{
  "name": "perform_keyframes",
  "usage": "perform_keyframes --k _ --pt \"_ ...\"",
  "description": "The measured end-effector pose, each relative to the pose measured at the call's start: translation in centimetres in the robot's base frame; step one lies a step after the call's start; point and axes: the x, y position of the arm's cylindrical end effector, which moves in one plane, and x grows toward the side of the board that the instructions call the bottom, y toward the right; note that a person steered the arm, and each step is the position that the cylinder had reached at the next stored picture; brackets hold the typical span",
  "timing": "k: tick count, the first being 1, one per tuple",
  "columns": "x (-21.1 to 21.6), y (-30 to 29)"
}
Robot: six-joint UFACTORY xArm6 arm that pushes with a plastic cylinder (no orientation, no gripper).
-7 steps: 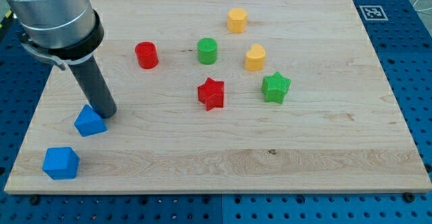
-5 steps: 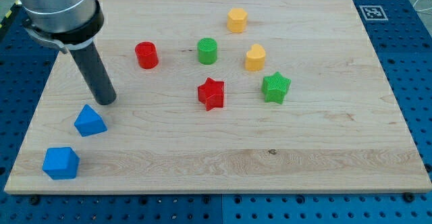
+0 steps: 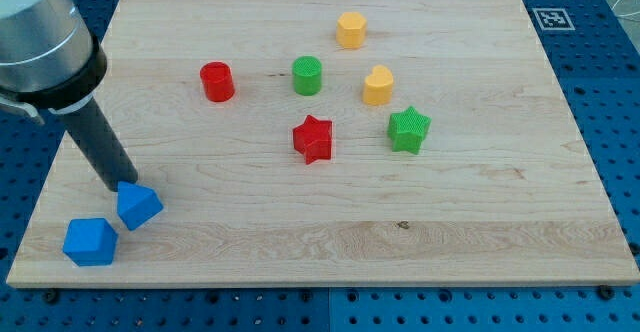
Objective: Move blue triangle closer to blue cube
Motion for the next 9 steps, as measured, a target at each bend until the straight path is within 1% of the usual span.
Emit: perform_keyframes --k 1,3,7,9 --pt "0.0 0.0" --pt "-0.2 1.8" --pt "0.9 1.8" --pt "0.4 2.1"
